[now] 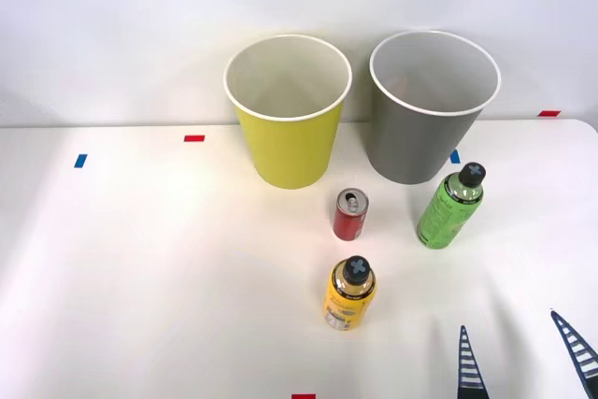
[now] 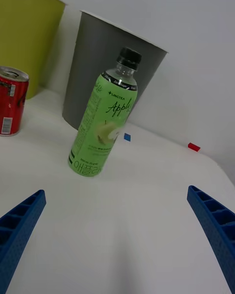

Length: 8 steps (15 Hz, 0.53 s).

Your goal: Put cans in the gray bin, plastic bottles in the light green bin

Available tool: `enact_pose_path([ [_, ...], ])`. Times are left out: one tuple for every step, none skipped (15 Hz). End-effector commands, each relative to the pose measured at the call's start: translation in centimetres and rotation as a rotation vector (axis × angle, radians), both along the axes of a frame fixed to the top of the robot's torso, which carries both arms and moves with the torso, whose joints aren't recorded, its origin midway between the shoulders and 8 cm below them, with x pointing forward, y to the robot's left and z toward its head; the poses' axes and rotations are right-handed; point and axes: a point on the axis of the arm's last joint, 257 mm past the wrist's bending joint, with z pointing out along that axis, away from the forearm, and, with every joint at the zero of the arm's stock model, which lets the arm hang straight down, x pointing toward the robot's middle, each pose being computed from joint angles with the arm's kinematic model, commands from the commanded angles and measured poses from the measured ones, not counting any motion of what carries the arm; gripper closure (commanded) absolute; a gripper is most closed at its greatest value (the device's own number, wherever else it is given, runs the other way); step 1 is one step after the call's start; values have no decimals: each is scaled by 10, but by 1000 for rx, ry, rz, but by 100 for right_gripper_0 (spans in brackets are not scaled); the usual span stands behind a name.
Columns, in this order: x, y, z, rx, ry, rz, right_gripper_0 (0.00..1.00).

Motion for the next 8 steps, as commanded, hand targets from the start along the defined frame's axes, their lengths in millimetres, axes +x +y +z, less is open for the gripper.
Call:
enact_pose_path([
  [-2, -1, 0, 54, -4, -25, 0],
  [-2, 0, 0, 62, -4, -26, 0],
  [-3, 0, -1, 73, -2, -28, 0],
  [-4, 1, -2, 86, 5, -31, 0],
  [-6, 2, -4, 112, 11, -31, 0],
  [-8, 2, -7, 132, 22, -34, 0],
  [-10, 1, -11, 155, 34, -35, 0],
  [-11, 2, -12, 164, 37, -37, 0],
])
